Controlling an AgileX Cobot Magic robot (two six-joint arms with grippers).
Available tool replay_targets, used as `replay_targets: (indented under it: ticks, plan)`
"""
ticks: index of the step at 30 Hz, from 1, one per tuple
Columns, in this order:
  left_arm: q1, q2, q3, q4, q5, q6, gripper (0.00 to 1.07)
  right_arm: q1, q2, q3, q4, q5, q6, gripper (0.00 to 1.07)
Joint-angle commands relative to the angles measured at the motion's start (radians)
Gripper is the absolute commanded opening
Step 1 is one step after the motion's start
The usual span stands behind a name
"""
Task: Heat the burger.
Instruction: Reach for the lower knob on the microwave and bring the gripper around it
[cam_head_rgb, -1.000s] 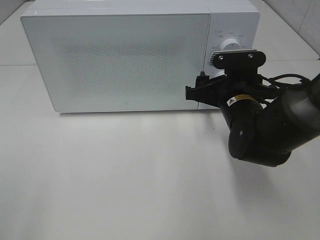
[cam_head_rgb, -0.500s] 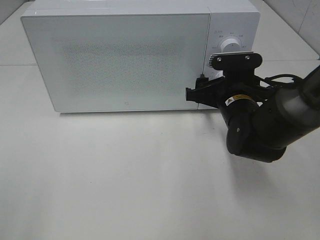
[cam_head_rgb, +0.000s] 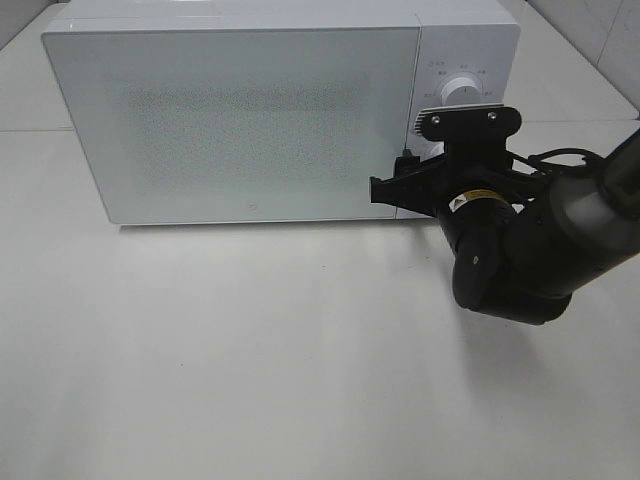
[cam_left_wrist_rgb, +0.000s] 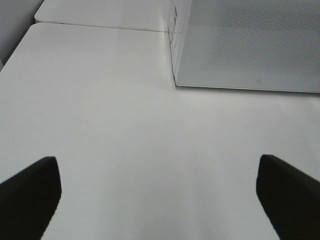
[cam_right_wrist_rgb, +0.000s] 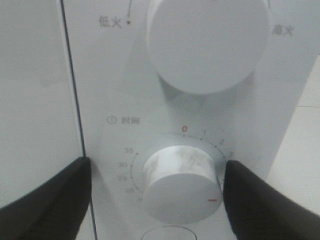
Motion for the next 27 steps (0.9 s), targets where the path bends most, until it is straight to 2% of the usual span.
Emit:
replay_targets:
  ticks: [1,2,3,4,5,6,7,8,11,19,23,24,27]
  plan:
    - [-0.001,-0.024,0.004,-0.008,-0.008,-0.002,0.98,-0.009,0.002,-0.012,0.002,-0.044,-0.008,0.49]
    - [-0.001,-0.024,0.004,-0.008,-0.008,-0.002,0.98,-0.009,0.002,-0.012,0.002,-0.044,-0.008,0.49]
    - [-0.001,-0.024,0.004,-0.008,-0.008,-0.002,0.98,-0.009,0.002,-0.012,0.002,-0.044,-0.015,0.36]
    - [-0.001,-0.024,0.004,-0.008,-0.008,-0.002,0.98,-0.009,0.002,-0.012,0.002,-0.045,-0.020,0.30]
    - [-0.001,-0.024,0.004,-0.008,-0.008,-0.002,0.98,-0.009,0.002,-0.012,0.002,-0.045,-0.020,0.30]
    - [-0.001,-0.024,0.004,-0.008,-0.008,-0.002,0.98,-0.009,0.002,-0.012,0.002,-0.055,-0.026,0.18]
    - [-0.001,-0.024,0.004,-0.008,-0.008,-0.002,0.98,-0.009,0.002,-0.012,0.002,-0.055,-0.026,0.18]
    - [-0.001,-0.024,0.004,-0.008,-0.008,-0.002,0.98,-0.009,0.002,-0.012,0.002,-0.060,-0.026,0.07]
    - [-0.001,-0.024,0.004,-0.008,-0.008,-0.002,0.98,-0.009,0.002,-0.012,0.001,-0.060,-0.026,0.00]
    - [-0.001,-0.024,0.004,-0.008,-0.008,-0.002,0.98,-0.006,0.000,-0.012,-0.039,-0.099,0.010,0.00]
    - [-0.001,-0.024,0.004,-0.008,-0.008,-0.002,0.98,-0.006,0.000,-0.012,-0.062,-0.124,0.189,0.00]
    - [-0.001,-0.024,0.004,-0.008,-0.008,-0.002,0.98,-0.006,0.000,-0.012,-0.062,-0.133,0.302,0.00]
    - [-0.001,-0.024,0.004,-0.008,-0.008,-0.002,0.98,-0.007,0.000,-0.012,-0.062,-0.138,0.358,0.00]
